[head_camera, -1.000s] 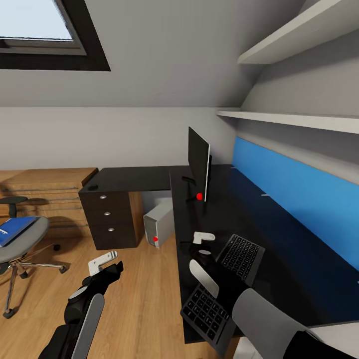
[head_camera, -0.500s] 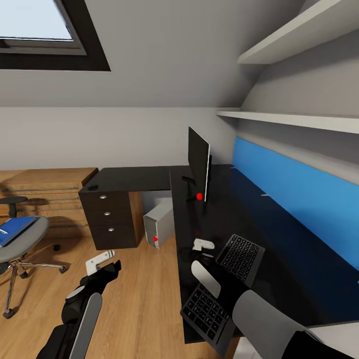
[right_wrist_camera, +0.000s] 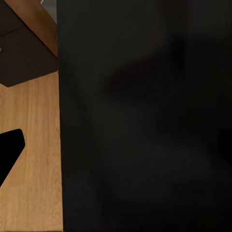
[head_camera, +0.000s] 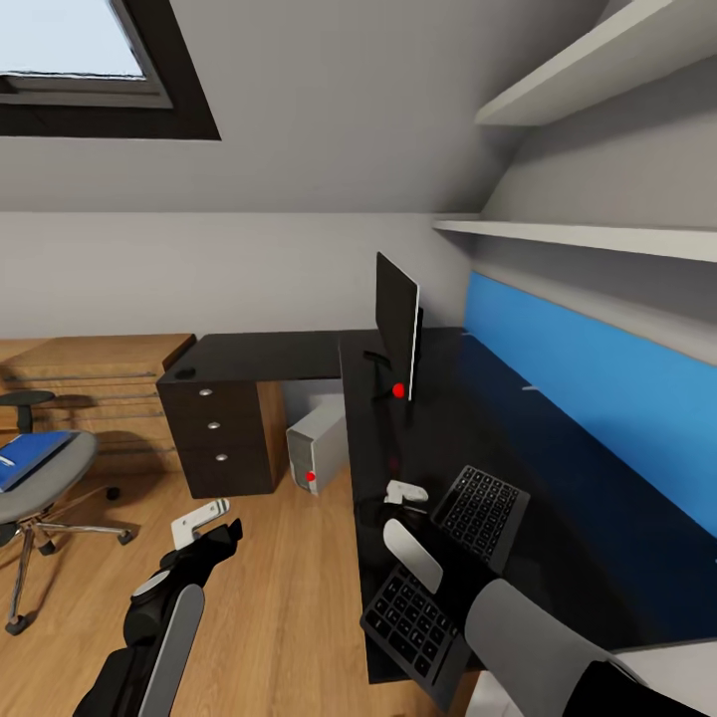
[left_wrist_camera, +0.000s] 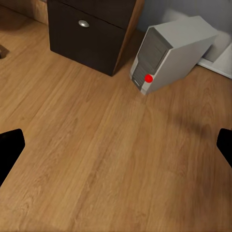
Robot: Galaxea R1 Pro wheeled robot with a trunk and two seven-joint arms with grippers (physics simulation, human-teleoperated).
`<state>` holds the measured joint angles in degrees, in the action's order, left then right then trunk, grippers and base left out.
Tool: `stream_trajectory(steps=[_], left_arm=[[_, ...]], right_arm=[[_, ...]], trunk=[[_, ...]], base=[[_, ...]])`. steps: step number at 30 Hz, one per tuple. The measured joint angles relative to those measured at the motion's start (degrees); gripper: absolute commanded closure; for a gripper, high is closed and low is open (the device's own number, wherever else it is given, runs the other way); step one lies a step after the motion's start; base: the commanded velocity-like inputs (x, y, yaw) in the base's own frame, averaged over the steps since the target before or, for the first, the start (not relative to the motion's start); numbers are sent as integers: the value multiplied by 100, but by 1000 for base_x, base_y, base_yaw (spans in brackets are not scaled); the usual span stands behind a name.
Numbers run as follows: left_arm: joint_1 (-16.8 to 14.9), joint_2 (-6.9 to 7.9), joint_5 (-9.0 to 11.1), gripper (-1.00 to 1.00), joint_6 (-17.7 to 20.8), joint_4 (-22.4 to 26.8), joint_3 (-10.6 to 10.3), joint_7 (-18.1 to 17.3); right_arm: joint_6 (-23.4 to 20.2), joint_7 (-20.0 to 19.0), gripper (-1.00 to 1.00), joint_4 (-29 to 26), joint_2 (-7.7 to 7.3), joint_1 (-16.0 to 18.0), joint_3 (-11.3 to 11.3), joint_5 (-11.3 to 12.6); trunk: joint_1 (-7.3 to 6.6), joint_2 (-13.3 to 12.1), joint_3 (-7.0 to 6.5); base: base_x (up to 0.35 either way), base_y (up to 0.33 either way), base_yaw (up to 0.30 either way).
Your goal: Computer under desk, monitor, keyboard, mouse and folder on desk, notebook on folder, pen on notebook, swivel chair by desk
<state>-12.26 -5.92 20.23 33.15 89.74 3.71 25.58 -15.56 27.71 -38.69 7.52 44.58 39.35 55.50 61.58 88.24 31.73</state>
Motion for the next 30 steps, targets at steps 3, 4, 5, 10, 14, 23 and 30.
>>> stream_trajectory(steps=[3,4,5,10,14,23,30], left_arm=[[0,-1,0,-100,0,0,-6,1],[0,-2,0,-100,0,0,-5,0],[0,-2,0,-100,0,0,-8,0],[0,1,-1,-100,0,-2,-8,-5],[0,6,0,-100,0,-6,-6,-9],[0,14,1,-100,-1,-9,-6,-33],[0,14,8,-100,-2,-24,-9,-34]], right_arm=[[-2,2,-100,1,-5,0,-13,27],[-3,6,-100,2,-9,0,-60,45],[-3,7,-100,2,-9,0,-104,49],[-7,12,-100,8,-10,0,-229,54],[-10,15,-100,52,-10,0,-259,55],[6,-5,-100,175,-1,5,-269,-48],[9,-4,-100,184,-16,5,-277,-43]], trunk=[[66,120,54],[67,122,54],[67,122,54],[67,122,54],[67,122,54],[67,122,53],[69,122,53]], base=[[0,0,0],[0,0,0],[0,0,0],[0,0,0],[0,0,0],[-128,0,0],[-158,0,0]])
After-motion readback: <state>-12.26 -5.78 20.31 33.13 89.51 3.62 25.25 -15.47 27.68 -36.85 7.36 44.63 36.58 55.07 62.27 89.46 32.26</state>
